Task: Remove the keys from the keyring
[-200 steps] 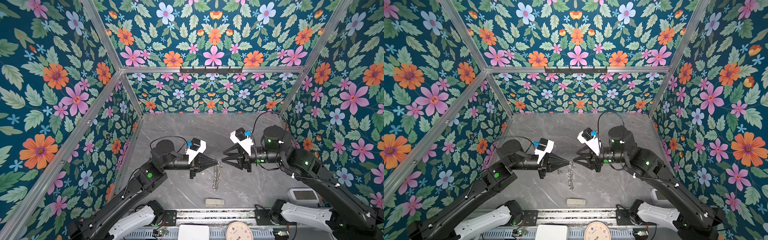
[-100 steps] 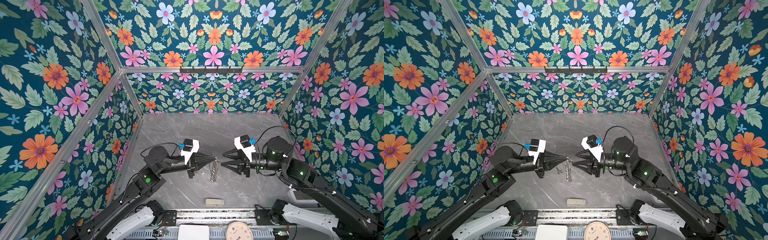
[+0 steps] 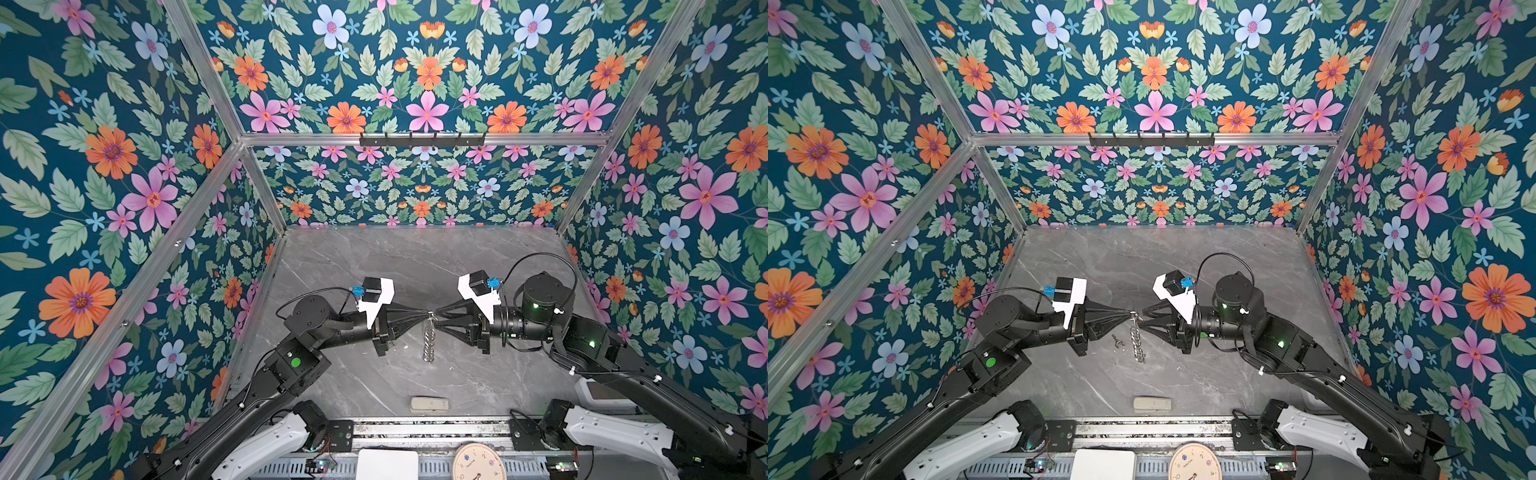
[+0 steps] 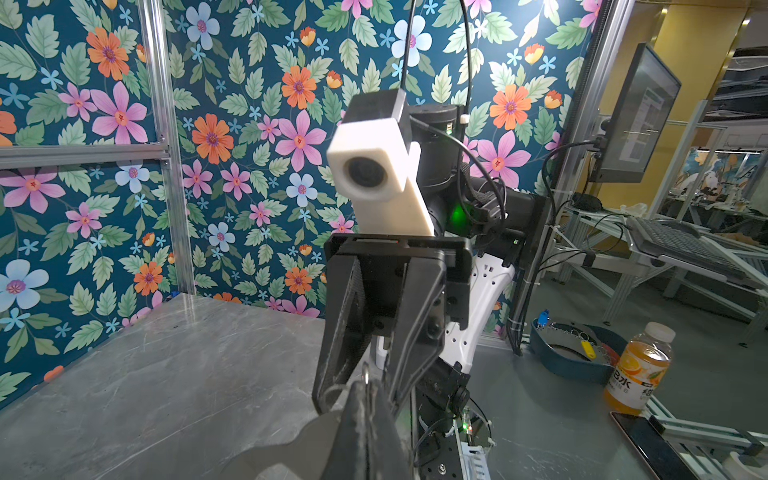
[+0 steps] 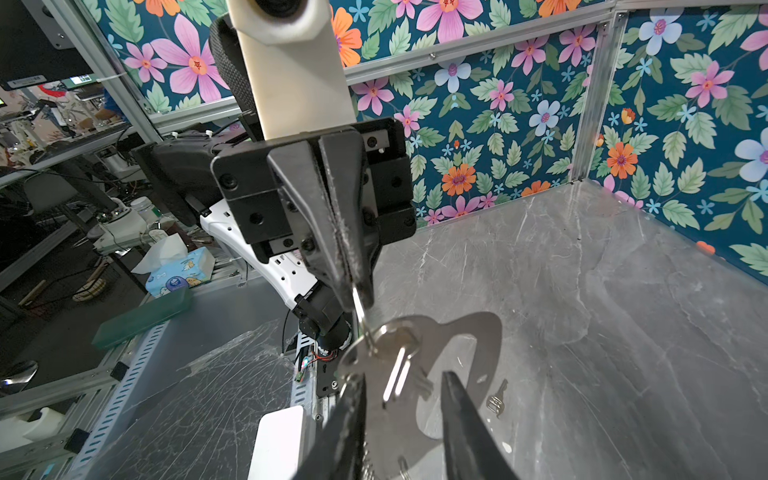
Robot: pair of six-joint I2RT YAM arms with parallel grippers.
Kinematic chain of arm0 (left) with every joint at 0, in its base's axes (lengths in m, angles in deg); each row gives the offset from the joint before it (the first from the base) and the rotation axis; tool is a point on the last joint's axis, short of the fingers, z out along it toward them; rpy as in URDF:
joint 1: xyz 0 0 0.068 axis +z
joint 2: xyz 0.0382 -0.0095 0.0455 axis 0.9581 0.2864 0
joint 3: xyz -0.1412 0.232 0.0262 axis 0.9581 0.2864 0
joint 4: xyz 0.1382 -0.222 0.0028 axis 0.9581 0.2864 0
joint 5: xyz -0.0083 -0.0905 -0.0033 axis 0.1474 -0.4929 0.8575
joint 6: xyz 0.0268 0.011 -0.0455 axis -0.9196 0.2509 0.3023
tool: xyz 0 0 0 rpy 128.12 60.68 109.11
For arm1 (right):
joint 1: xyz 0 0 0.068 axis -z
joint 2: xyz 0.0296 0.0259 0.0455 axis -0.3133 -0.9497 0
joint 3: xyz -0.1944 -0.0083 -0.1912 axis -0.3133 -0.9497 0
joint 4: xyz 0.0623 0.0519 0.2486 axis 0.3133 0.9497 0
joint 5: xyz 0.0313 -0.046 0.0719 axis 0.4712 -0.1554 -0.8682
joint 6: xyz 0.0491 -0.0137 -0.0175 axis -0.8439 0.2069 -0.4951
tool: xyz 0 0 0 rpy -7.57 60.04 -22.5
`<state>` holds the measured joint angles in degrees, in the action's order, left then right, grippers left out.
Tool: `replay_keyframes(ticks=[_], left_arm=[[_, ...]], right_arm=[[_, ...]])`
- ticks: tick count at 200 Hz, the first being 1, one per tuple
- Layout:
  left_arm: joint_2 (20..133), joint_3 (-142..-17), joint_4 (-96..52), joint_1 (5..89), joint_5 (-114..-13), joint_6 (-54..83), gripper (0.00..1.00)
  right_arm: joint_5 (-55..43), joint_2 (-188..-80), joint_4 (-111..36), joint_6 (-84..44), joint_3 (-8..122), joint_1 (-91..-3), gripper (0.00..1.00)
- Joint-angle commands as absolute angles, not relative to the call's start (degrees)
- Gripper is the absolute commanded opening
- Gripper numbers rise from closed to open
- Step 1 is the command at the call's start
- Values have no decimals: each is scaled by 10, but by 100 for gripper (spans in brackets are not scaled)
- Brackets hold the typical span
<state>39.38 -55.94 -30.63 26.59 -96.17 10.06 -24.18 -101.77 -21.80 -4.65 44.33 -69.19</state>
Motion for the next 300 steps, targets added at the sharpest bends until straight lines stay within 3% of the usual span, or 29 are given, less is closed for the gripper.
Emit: replay_keyframes(ticks=[1, 86, 178, 276, 287, 300], left_arm=[[391, -561, -340, 267, -963, 109, 0], [387, -551, -355, 267, -954, 112, 0], [379, -532, -393, 267, -939, 119, 0], [383, -527, -402, 266, -965, 118, 0], [384, -531, -392, 266, -970, 116, 0], [383, -532, -386, 266, -972, 112, 0]], right_arm=[[-225, -1020, -224, -39, 449, -693, 26], [-221, -1027, -212, -33, 462, -698, 0], [-178, -1049, -157, -8, 482, -738, 0], [-200, -1057, -140, -5, 485, -740, 0], [-196, -1055, -127, -2, 489, -740, 20], [-188, -1045, -123, -1, 489, -740, 32]])
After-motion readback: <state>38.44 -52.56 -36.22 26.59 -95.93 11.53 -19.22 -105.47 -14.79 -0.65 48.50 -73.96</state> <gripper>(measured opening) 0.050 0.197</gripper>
